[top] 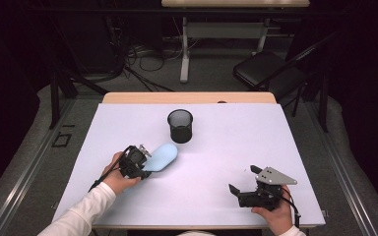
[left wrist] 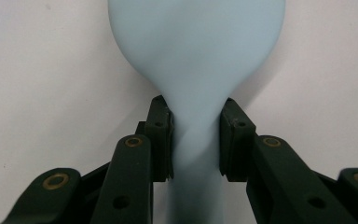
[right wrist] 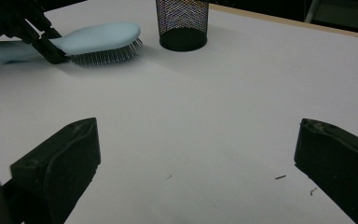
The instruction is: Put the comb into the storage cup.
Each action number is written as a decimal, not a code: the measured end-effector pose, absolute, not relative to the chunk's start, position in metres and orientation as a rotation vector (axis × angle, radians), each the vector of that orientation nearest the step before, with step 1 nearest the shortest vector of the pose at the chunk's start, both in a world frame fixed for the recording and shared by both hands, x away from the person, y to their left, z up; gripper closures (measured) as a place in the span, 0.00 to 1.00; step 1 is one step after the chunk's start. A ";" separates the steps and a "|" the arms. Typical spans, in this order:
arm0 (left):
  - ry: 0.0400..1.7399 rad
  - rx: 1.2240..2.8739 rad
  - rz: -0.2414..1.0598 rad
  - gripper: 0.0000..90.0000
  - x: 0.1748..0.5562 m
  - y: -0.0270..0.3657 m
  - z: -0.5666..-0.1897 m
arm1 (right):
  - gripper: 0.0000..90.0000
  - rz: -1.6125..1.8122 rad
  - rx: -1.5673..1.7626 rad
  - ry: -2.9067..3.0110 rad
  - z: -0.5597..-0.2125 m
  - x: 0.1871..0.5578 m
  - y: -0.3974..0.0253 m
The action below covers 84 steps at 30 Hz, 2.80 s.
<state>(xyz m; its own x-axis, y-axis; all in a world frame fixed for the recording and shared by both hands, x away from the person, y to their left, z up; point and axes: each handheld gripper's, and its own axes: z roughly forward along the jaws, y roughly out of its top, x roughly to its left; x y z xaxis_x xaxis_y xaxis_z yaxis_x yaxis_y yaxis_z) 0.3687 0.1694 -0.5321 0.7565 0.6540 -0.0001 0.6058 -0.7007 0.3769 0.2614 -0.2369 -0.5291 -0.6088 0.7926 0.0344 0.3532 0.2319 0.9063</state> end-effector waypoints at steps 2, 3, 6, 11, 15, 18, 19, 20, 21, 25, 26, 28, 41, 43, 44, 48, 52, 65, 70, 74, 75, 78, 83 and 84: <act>0.975 2.583 0.204 0.78 0.368 0.171 -0.532 | 0.00 1.348 1.050 2.076 -0.529 0.261 -0.237; 0.980 2.575 0.202 0.78 0.368 0.172 -0.532 | 0.00 1.348 1.050 2.076 -0.529 0.261 -0.237; 0.986 2.535 0.211 0.78 0.369 0.175 -0.530 | 0.00 1.347 1.052 2.076 -0.529 0.261 -0.237; 0.994 2.485 0.227 0.78 0.369 0.180 -0.524 | 0.00 1.347 1.051 2.076 -0.529 0.261 -0.237; 1.000 2.449 0.242 0.78 0.369 0.182 -0.521 | 0.00 1.347 1.051 2.076 -0.529 0.261 -0.237; 1.000 2.421 0.254 0.78 0.368 0.184 -0.516 | 0.00 1.348 1.050 2.075 -0.529 0.261 -0.237; 1.005 2.405 0.257 0.78 0.368 0.185 -0.515 | 0.00 1.347 1.051 2.076 -0.529 0.261 -0.237; 1.002 2.395 0.266 0.78 0.368 0.186 -0.513 | 0.00 1.348 1.052 2.075 -0.529 0.261 -0.237; 1.001 2.383 0.275 0.78 0.368 0.186 -0.512 | 0.00 1.347 1.051 2.078 -0.529 0.261 -0.237; 1.001 2.352 0.288 0.78 0.367 0.188 -0.504 | 0.00 1.347 1.047 2.075 -0.529 0.261 -0.237; 0.997 2.344 0.295 0.78 0.367 0.189 -0.502 | 0.00 1.347 1.048 2.075 -0.529 0.261 -0.237; 0.997 2.329 0.306 0.78 0.366 0.189 -0.499 | 0.00 1.349 1.050 2.075 -0.529 0.261 -0.237; 0.967 2.240 0.363 0.78 0.365 0.186 -0.478 | 0.00 1.350 1.035 2.068 -0.529 0.261 -0.236; 0.960 2.223 0.374 0.78 0.365 0.185 -0.475 | 0.00 1.356 1.035 2.061 -0.529 0.261 -0.236; 0.957 2.216 0.379 0.78 0.365 0.185 -0.473 | 0.00 1.353 1.036 2.062 -0.528 0.261 -0.237; 0.944 2.179 0.403 0.78 0.365 0.182 -0.466 | 0.00 1.357 1.045 2.055 -0.527 0.261 -0.237; 0.934 2.155 0.409 0.78 0.365 0.181 -0.460 | 0.00 1.365 1.035 2.024 -0.525 0.260 -0.237; 0.908 2.105 0.430 0.78 0.369 0.175 -0.444 | 0.07 1.377 1.096 2.022 -0.518 0.268 -0.226; 0.901 2.093 0.443 0.78 0.370 0.173 -0.438 | 0.13 1.439 1.180 2.008 -0.516 0.279 -0.229; 0.896 2.085 0.446 0.78 0.371 0.172 -0.434 | 0.16 1.379 1.193 2.051 -0.504 0.288 -0.231; 0.894 2.081 0.446 0.78 0.372 0.172 -0.433 | 0.16 1.371 1.180 2.061 -0.499 0.290 -0.230; 0.894 2.075 0.448 0.78 0.373 0.171 -0.432 | 0.16 1.349 1.144 2.079 -0.485 0.295 -0.229; 0.892 2.059 0.458 0.78 0.374 0.168 -0.429 | 0.16 1.361 1.144 2.107 -0.462 0.308 -0.227; 0.892 2.055 0.460 0.78 0.375 0.168 -0.429 | 0.16 1.365 1.145 2.110 -0.458 0.311 -0.226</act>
